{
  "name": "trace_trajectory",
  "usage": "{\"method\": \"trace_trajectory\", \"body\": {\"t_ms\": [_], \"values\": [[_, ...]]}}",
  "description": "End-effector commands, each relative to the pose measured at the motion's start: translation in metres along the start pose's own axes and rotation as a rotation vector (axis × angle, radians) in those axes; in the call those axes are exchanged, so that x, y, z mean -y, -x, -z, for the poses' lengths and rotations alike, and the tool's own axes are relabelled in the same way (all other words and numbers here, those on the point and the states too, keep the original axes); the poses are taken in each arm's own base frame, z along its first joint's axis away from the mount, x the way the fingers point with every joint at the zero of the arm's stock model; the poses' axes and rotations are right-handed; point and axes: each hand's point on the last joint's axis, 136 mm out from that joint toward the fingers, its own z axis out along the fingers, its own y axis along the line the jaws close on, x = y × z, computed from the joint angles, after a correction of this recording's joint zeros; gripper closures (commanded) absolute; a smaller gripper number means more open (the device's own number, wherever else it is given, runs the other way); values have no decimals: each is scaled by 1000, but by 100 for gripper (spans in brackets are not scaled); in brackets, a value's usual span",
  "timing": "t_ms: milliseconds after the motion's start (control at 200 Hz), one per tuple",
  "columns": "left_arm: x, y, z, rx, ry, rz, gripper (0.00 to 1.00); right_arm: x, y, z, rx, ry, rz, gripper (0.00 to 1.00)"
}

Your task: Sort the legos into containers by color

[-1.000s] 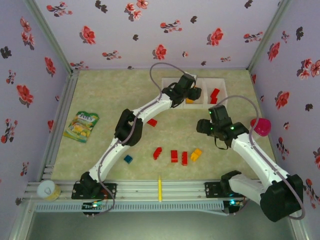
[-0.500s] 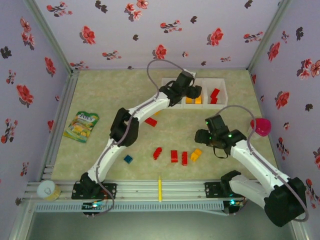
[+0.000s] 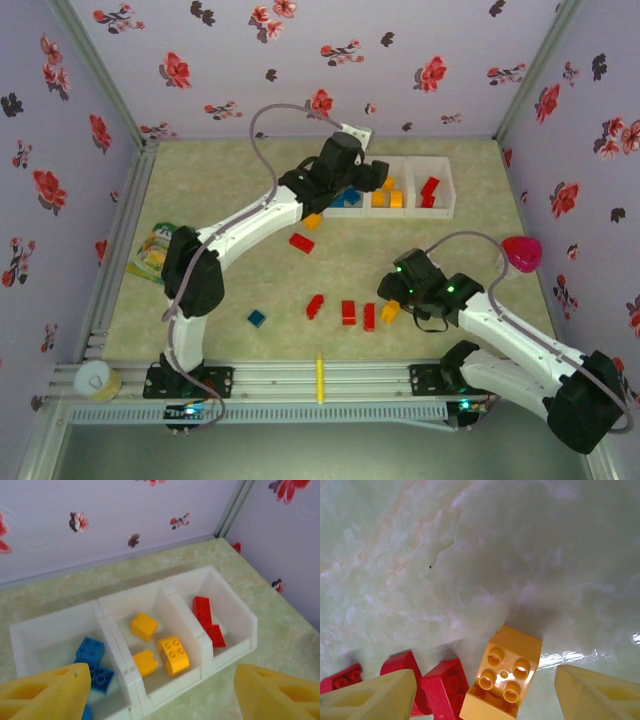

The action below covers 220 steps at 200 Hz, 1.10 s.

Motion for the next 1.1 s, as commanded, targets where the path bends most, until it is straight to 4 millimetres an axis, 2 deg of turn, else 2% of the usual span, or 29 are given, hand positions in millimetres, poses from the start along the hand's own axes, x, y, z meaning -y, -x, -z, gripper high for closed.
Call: {"method": "trace_trajectory", "body": {"t_ms": [0, 335, 650, 875, 1095], "values": [[-1, -7, 13, 0, 8, 16, 24, 4, 3, -3, 35, -20, -130, 26], [3, -33, 30, -71, -6, 49, 23, 17, -4, -16, 16, -86, -178, 26], [4, -39, 46, -78, -16, 46, 23, 14, -7, -30, -1, -74, -189, 32], [2, -43, 54, -88, -12, 42, 23, 13, -7, -34, 3, -61, -190, 42], [-1, -47, 60, -95, -8, 45, 23, 14, -12, -43, -21, -67, -189, 45]]}}
